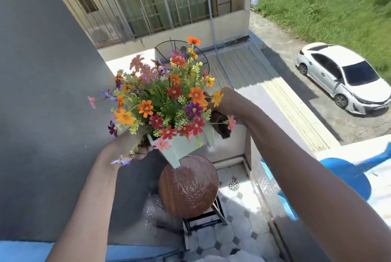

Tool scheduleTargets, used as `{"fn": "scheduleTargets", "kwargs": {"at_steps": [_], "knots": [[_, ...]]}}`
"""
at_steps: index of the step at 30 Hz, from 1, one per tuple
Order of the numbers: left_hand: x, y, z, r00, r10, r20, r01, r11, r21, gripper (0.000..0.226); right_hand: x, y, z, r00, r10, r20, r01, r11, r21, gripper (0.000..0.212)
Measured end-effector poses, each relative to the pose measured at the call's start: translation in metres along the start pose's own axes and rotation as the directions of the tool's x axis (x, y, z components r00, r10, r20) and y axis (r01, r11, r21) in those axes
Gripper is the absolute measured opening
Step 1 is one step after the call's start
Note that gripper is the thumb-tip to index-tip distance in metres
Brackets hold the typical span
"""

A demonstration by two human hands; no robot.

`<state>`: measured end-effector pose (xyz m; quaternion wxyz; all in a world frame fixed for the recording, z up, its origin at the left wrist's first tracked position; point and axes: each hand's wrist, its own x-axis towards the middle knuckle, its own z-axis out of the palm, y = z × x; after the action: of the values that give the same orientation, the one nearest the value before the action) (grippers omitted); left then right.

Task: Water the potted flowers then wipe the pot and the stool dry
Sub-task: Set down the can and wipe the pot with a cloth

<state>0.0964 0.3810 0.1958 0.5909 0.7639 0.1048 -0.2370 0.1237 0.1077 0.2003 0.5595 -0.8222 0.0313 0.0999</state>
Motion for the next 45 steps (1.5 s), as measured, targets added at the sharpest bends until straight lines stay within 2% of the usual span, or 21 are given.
{"fn": "scheduleTargets", "kwargs": {"at_steps": [2, 3, 5, 7, 8, 10, 11, 13, 16, 20, 23, 26, 28, 31, 35, 37, 40, 45], "knots": [[0.008, -0.002, -0.005, 1.0, -0.021, 0.016, 0.022, 0.994, -0.105, 0.04, -0.005, 0.0, 0.008, 0.993, 0.011, -0.114, -0.013, 1.0, -0.016, 0.048], [0.008, 0.0, -0.003, 1.0, -0.007, -0.026, 0.003, 0.99, -0.144, 0.041, -0.005, 0.004, 0.014, 0.987, 0.018, -0.16, -0.01, 0.999, 0.047, 0.048], [0.011, 0.004, 0.003, 0.98, 0.058, -0.19, -0.09, 0.982, -0.165, 0.04, -0.006, 0.013, 0.028, 0.97, 0.08, -0.229, -0.004, 0.95, 0.313, 0.058], [0.013, 0.006, 0.012, 0.938, 0.109, -0.329, -0.184, 0.961, -0.208, 0.033, -0.004, 0.025, 0.042, 0.94, 0.155, -0.304, -0.002, 0.893, 0.449, 0.059], [0.015, 0.004, 0.014, 0.915, 0.115, -0.387, -0.202, 0.961, -0.191, 0.03, -0.004, 0.029, 0.047, 0.922, 0.18, -0.341, -0.004, 0.889, 0.459, 0.055], [0.017, -0.004, 0.018, 0.882, 0.083, -0.464, -0.149, 0.983, -0.106, 0.027, -0.006, 0.033, 0.056, 0.888, 0.213, -0.409, 0.027, 0.862, 0.507, 0.035], [0.015, -0.008, 0.025, 0.887, 0.06, -0.457, -0.1, 0.993, -0.064, 0.027, -0.008, 0.033, 0.06, 0.872, 0.221, -0.437, 0.061, 0.836, 0.545, 0.024], [0.008, -0.015, 0.047, 0.935, 0.018, -0.355, -0.019, 1.0, 0.001, 0.023, -0.011, 0.032, 0.066, 0.846, 0.238, -0.478, 0.098, 0.811, 0.576, 0.013], [0.01, -0.023, 0.078, 0.976, 0.006, -0.219, -0.008, 1.0, -0.008, 0.027, -0.016, 0.03, 0.075, 0.83, 0.21, -0.516, 0.116, 0.841, 0.529, 0.02], [0.023, -0.026, 0.106, 0.981, -0.043, -0.192, 0.012, 0.987, -0.162, 0.05, -0.022, 0.035, 0.09, 0.829, 0.098, -0.55, 0.153, 0.907, 0.392, 0.033], [0.023, -0.027, 0.114, 0.972, -0.05, -0.228, -0.003, 0.974, -0.225, 0.049, -0.026, 0.042, 0.099, 0.821, 0.037, -0.57, 0.169, 0.937, 0.304, 0.032], [0.026, -0.024, 0.109, 0.982, -0.041, -0.182, -0.01, 0.962, -0.274, 0.052, -0.031, 0.044, 0.1, 0.857, -0.031, -0.514, 0.192, 0.946, 0.263, 0.031], [0.024, -0.018, 0.103, 0.986, -0.054, -0.161, 0.003, 0.953, -0.304, 0.045, -0.036, 0.044, 0.098, 0.869, -0.115, -0.482, 0.237, 0.951, 0.199, 0.029], [0.017, -0.013, 0.098, 0.989, -0.047, -0.137, -0.011, 0.919, -0.394, 0.036, -0.036, 0.045, 0.096, 0.848, -0.242, -0.472, 0.334, 0.935, 0.119, 0.019], [0.009, -0.011, 0.09, 0.997, -0.014, -0.076, -0.027, 0.857, -0.514, 0.033, -0.018, 0.043, 0.081, 0.797, -0.345, -0.496, 0.411, 0.911, 0.026, 0.027], [0.002, -0.007, 0.088, 0.999, 0.002, -0.051, -0.029, 0.848, -0.528, 0.038, -0.002, 0.049, 0.069, 0.775, -0.341, -0.532, 0.398, 0.917, -0.008, 0.033], [-0.005, -0.002, 0.085, 0.999, 0.034, 0.004, -0.026, 0.815, -0.579, 0.038, 0.015, 0.072, 0.062, 0.795, -0.251, -0.552, 0.311, 0.95, 0.015, 0.034], [0.002, 0.001, 0.075, 0.995, 0.012, -0.095, -0.064, 0.824, -0.563, 0.044, -0.005, 0.095, 0.095, 0.837, -0.296, -0.461, 0.331, 0.944, -0.004, 0.032]]}}
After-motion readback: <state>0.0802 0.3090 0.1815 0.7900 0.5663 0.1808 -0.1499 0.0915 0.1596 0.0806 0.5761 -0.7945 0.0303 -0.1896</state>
